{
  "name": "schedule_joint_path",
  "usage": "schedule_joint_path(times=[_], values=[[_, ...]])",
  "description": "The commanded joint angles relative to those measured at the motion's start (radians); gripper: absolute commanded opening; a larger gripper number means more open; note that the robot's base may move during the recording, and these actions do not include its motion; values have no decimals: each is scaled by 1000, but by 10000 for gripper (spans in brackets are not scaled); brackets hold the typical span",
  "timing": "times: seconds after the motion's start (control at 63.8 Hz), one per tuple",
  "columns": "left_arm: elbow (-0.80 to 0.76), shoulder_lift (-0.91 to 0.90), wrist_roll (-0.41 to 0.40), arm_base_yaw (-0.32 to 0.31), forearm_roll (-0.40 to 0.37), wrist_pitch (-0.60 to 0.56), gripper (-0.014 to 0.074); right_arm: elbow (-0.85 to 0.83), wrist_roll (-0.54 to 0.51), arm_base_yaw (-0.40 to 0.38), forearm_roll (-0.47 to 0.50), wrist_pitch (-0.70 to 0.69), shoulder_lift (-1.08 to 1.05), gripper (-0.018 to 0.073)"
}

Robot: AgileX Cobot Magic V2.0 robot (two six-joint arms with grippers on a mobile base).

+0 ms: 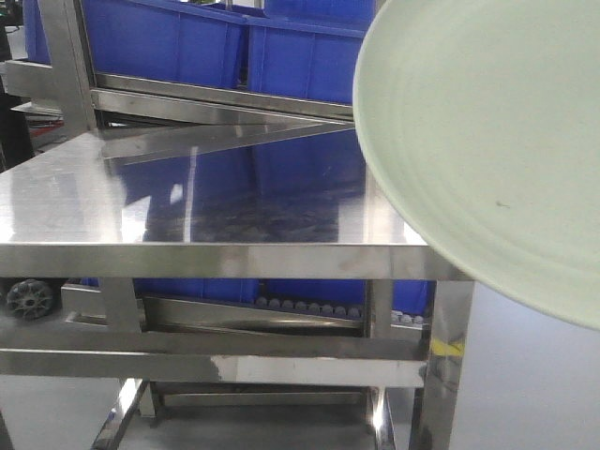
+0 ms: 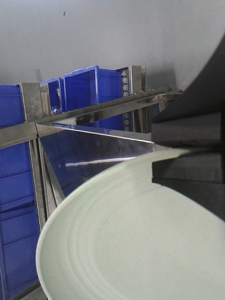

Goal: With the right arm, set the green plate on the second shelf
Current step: 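Drive the base across the room carrying the plate in the right gripper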

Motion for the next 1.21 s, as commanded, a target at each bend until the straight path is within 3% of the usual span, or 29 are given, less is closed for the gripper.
schedule_joint_path(times=[0.0, 1.191], values=[[42, -20, -5, -4, 4, -63, 125, -34, 3, -6, 11, -99, 4, 55], [42, -20, -5, -4, 4, -63, 125, -34, 3, -6, 11, -99, 4, 55]])
